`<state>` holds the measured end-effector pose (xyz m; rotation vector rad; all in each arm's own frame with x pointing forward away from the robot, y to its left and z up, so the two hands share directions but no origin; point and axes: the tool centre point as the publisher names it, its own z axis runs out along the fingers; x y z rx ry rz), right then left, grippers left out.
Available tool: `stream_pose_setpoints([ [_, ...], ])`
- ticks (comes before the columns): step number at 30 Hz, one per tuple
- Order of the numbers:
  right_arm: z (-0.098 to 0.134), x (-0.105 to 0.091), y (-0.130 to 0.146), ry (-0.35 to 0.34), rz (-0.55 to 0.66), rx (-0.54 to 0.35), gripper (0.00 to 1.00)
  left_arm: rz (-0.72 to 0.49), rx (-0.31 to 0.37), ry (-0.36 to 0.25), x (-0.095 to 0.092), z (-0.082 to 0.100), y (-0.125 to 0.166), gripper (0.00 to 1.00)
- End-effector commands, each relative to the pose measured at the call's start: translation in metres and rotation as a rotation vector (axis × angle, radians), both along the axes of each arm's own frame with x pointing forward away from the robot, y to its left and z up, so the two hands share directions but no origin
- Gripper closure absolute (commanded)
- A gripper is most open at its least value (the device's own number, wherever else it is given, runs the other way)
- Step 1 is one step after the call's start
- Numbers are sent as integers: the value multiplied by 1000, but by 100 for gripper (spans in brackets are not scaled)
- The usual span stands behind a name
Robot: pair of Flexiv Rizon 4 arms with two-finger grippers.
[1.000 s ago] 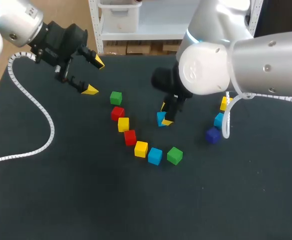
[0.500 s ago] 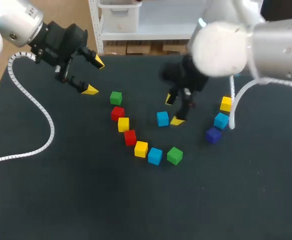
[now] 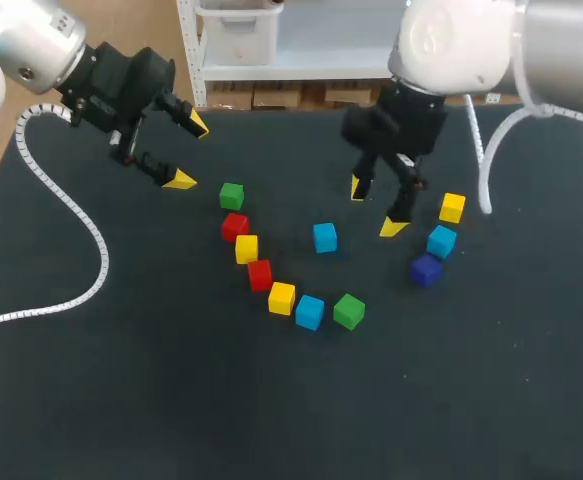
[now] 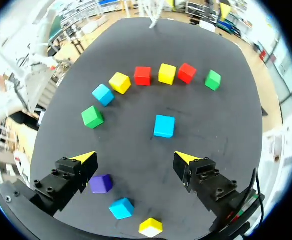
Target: Place the blue cubes, place green cubes on the blue cubes, place the yellow cubes on the green cubes, then place the red cubes on the yellow cubes, and place purple cube on the red cubes.
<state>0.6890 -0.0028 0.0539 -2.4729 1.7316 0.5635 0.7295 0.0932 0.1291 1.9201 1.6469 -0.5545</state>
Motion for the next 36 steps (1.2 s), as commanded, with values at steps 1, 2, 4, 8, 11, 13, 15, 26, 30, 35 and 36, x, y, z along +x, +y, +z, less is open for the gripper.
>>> stream_pose_setpoints([
  [1, 5, 3, -10, 7, 84, 37, 0, -3, 2, 3, 2, 0, 0, 0],
  [2, 7, 3, -14, 2, 100, 46, 0, -3, 2, 3, 2, 0, 0, 0],
  [4, 11, 3, -23, -3, 133, 51, 0, -3, 2, 3, 2, 0, 0, 0],
  [8, 19, 0, -45, -6, 179, 87, 0, -3, 2, 3, 2, 0, 0, 0],
  [11, 23, -6, -60, -9, 200, 87, 0, -3, 2, 3, 2, 0, 0, 0],
  [13, 24, -11, -69, -9, 201, 91, 0, -3, 2, 3, 2, 0, 0, 0],
  [15, 24, -17, -77, -12, 228, 101, 0, -3, 2, 3, 2, 0, 0, 0],
  [26, 6, -30, -116, 4, 366, 86, 0, -3, 2, 3, 2, 0, 0, 0],
  [30, -4, -27, -127, -2, 386, 87, 0, -3, 2, 3, 2, 0, 0, 0],
  [35, -19, -18, -135, -19, 400, 105, 0, -3, 2, 3, 2, 0, 0, 0],
  [36, -21, -16, -136, -24, 405, 116, 0, -3, 2, 3, 2, 0, 0, 0],
])
